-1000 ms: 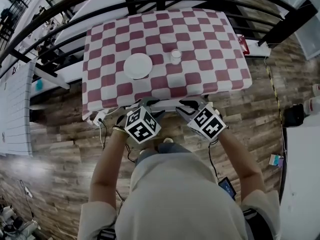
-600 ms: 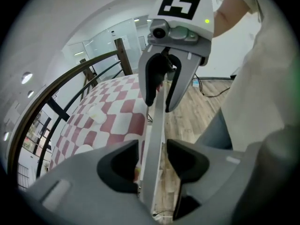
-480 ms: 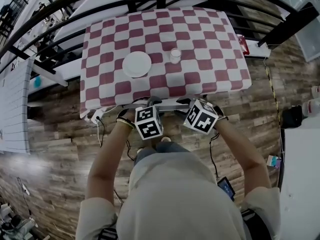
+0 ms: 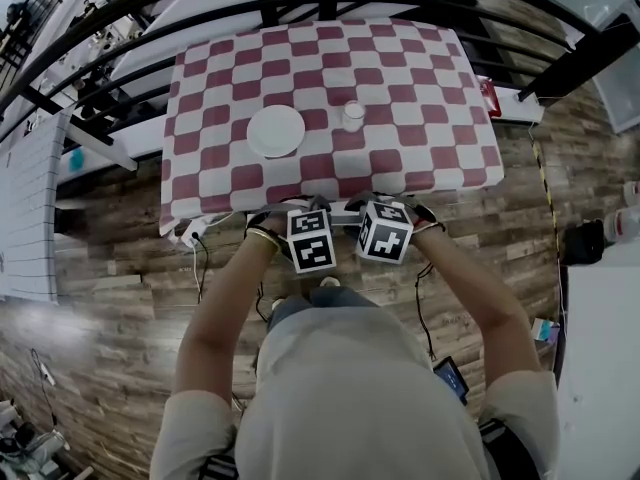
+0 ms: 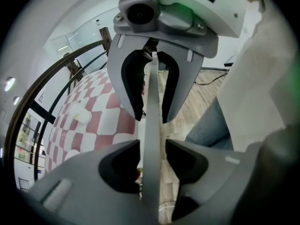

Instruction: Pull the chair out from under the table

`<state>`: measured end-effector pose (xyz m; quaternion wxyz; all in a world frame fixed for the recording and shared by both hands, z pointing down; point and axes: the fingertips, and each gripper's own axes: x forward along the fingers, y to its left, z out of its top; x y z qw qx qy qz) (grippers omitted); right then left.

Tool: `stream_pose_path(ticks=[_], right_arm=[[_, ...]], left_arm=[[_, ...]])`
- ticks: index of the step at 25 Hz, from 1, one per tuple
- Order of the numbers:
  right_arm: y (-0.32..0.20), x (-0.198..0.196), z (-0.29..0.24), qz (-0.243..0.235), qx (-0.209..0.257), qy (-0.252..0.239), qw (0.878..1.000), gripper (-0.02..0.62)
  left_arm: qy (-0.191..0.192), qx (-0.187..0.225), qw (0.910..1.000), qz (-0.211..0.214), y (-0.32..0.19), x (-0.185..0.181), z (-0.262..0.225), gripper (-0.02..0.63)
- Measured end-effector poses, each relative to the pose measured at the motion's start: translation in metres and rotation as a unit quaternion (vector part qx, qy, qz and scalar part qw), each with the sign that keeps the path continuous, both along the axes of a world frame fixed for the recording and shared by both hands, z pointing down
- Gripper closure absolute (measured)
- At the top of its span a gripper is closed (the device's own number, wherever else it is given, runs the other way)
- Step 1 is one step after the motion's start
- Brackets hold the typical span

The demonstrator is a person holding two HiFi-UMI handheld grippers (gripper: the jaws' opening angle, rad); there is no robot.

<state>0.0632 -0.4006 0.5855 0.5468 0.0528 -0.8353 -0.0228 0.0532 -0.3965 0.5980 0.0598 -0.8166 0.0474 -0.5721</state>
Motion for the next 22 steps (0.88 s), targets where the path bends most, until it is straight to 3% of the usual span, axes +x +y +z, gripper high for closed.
stream_pose_path(ticks=[22], right_arm=[[0.007,-0.016,0.034,-0.048,-0.048,0.028,0.997,0.457]], left_arm=[[-0.039,-0.059,0.9974,0.011,-0.001,-0.007,0.032,0.446]])
